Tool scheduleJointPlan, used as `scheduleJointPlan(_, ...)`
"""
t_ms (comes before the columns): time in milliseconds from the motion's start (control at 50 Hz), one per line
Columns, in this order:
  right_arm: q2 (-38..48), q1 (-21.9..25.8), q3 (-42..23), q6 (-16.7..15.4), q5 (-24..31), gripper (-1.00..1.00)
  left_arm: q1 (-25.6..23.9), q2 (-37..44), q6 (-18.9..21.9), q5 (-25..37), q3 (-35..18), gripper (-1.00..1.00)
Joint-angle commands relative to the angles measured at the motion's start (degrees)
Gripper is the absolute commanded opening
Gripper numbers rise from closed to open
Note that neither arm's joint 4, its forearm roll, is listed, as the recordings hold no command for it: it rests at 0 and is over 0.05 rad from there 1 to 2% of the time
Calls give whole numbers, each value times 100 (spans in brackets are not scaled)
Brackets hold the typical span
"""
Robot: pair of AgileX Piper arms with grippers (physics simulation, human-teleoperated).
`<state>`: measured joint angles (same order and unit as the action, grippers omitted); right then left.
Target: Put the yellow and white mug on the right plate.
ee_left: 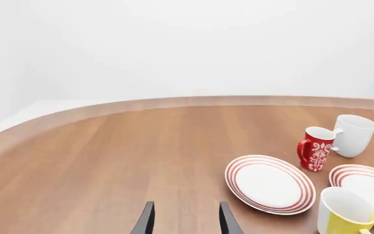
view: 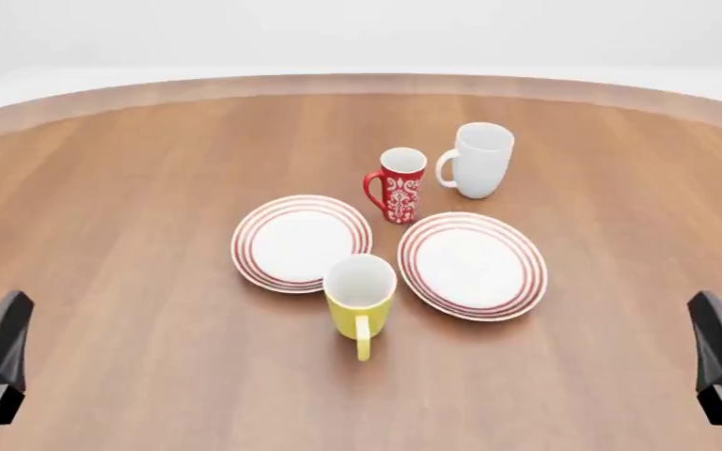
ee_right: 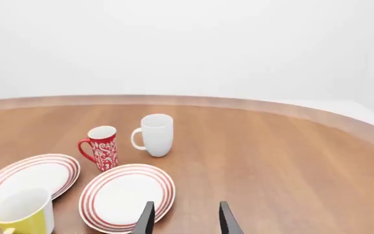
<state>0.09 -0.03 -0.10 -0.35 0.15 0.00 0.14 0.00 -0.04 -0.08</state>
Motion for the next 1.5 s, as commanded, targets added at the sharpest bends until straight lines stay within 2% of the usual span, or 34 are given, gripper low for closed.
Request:
scheduleJointPlan(20, 668, -147, -117, 108, -221, 100, -1, 29, 1, -7, -17, 100)
scheduleJointPlan(40, 1193, -7, -126, 237, -454, 100, -1, 30, 0, -7, -17, 100)
scheduleJointPlan(60, 781, -87, -178, 51, -208, 100, -1, 30, 0, -7, -17, 100)
scheduleJointPlan(180, 452, 241, -334, -308, 299, 100, -1, 29, 1, -8, -17, 100)
scheduleJointPlan(200, 602, 234, -544, -298, 391, 100, -1, 29, -1, -7, -16, 100)
scheduleJointPlan(220, 539, 288, -567, -492, 469, 100, 0, 28, 2, -7, -17, 100)
scheduleJointPlan(320, 836, 336, -980, -441, 756, 100, -1, 29, 0, -7, -17, 100)
scheduleJointPlan(340, 1100, 424, -1101, -653, 823, 100, -1, 28, 1, -8, -17, 100)
scheduleJointPlan(360, 1248, 590, -1345, -453, 1117, 100, 0, 29, 0, -7, -17, 100)
scheduleJointPlan(480, 1282, 975, -1788, -479, 1718, 100, 0, 28, 1, -8, -17, 100)
scheduleJointPlan(520, 1278, 1035, -1850, -469, 1795, 100, -1, 28, 3, -8, -17, 100)
scheduleJointPlan(540, 1611, 1090, -1970, -319, 1928, 100, 0, 28, 1, -8, -17, 100)
scheduleJointPlan(660, 1721, 1334, -2351, -389, 2281, 100, -1, 29, 1, -7, -17, 100)
scheduleJointPlan(680, 1717, 1411, -2390, -477, 2330, 100, -1, 29, 1, -7, -17, 100)
scheduleJointPlan(720, 1828, 1415, -2473, -378, 2385, 100, 0, 28, 1, -7, -17, 100)
scheduleJointPlan(820, 2046, 1840, -2783, -339, 2659, 100, -1, 28, 1, -8, -17, 100)
scheduleJointPlan(1080, 2487, 2299, -3234, -252, 2915, 100, 1, 27, 1, -8, -17, 100)
scheduleJointPlan(1500, 3128, 2926, -3594, -312, 2643, 100, 9, 16, -4, -11, -17, 100)
